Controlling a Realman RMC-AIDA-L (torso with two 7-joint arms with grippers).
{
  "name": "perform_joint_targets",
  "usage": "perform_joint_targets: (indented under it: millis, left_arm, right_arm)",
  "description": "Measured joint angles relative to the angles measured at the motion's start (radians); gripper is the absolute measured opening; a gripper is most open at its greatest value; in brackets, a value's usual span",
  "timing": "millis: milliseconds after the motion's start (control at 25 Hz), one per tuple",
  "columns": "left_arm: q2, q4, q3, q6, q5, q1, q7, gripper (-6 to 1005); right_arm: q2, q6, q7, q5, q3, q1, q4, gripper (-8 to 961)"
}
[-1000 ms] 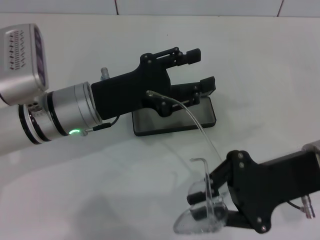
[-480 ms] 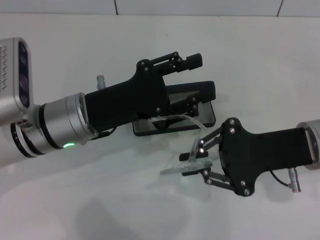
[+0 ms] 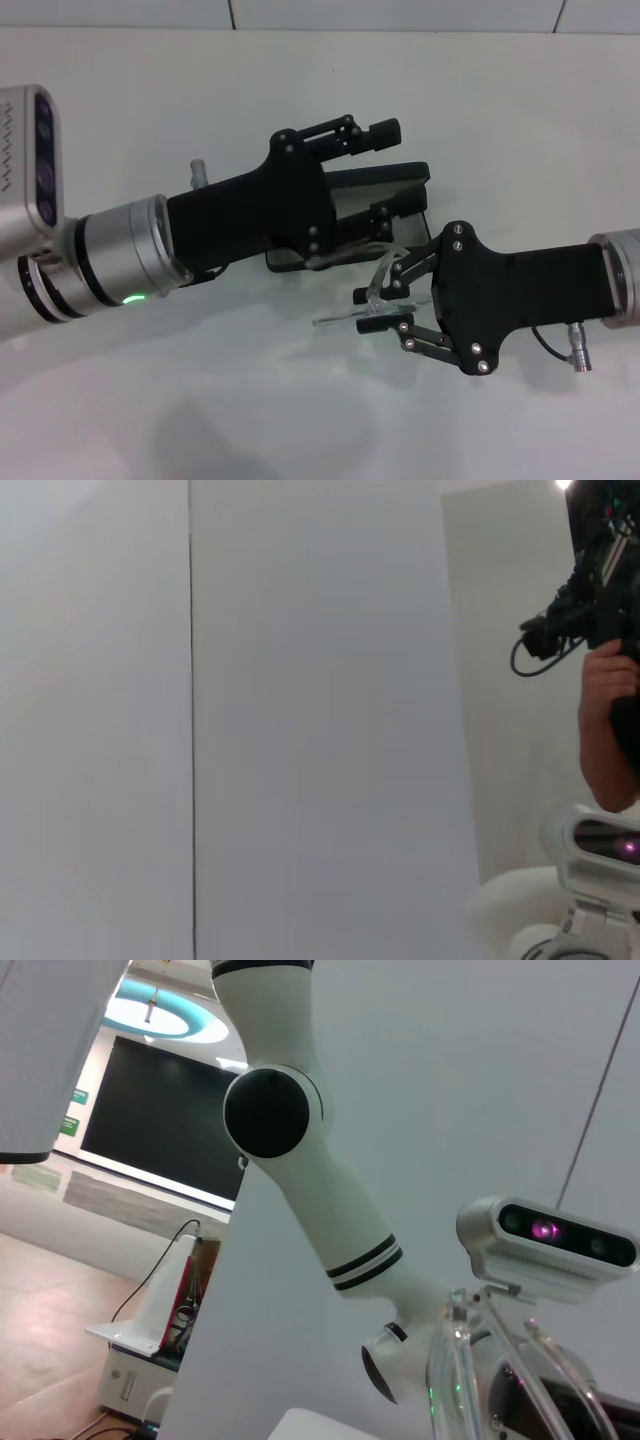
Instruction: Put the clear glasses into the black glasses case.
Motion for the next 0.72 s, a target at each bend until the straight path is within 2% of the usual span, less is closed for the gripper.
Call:
perform_joint_targets:
  millis: [440,720]
  left_arm:
    - [0.002,-0.001,0.043,-0.003,-0.004,0.000,0.012,608]
    - [0.003,-0.016,0.012,-0.010,-0.026,0.005,0.042,610]
  right_arm:
    - [-0.001,0.020,0.011,-0.002,-0.002,-0.001,0.000,122]
    - [-0.006,0.028,0.009,-0.009,-0.002,-0.010,-0.009,121]
